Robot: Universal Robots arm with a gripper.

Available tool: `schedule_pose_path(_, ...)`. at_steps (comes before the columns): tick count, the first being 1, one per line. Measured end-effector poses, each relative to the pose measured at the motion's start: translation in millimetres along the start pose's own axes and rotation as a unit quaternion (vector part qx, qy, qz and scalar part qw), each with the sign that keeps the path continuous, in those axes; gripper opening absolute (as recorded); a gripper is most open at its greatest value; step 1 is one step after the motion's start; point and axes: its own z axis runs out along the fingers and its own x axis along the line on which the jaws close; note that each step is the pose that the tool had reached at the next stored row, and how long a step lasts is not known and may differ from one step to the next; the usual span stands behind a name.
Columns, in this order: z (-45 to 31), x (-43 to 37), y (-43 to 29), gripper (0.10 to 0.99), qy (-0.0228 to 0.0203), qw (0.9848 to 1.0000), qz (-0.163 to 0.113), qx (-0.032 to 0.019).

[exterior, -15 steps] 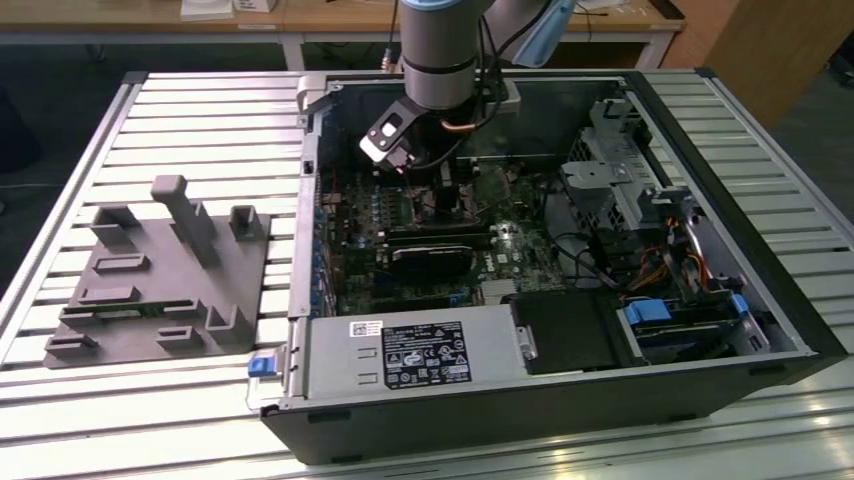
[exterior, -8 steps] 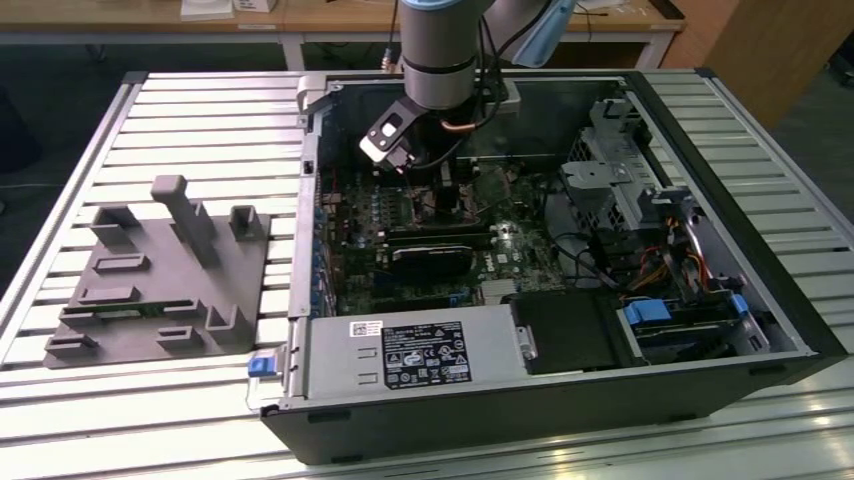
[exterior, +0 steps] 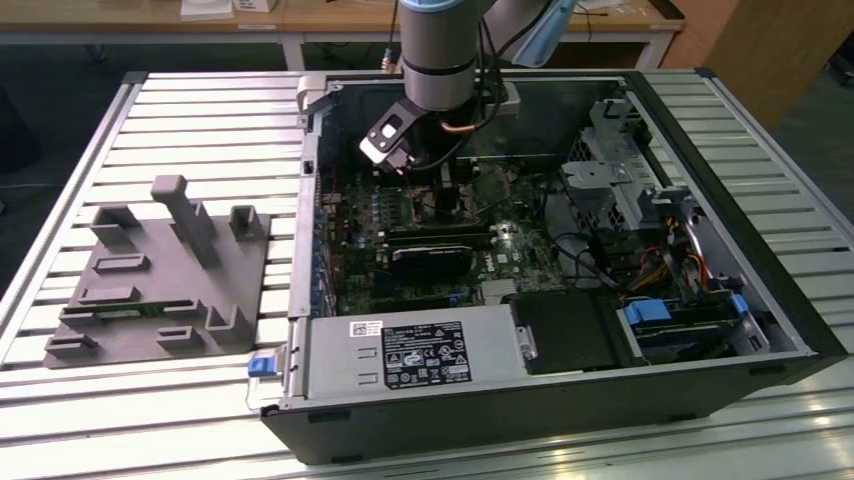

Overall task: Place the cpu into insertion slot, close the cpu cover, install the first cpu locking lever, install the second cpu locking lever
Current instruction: 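Place the cpu into insertion slot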

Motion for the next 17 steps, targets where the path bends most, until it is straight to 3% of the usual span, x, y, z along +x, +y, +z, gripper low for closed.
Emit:
schedule_pose_path(7,0.2,0.0,0.0,0.545,0.0001,1.0,0.0,-0.0001)
schedule_pose_path(8,0.2,0.0,0.0,0.608,0.0001,1.0,0.0,-0.0001)
schedule_pose_path(17,-4.7,0.0,0.4,0.608,0.0002,1.0,0.0,-0.0001)
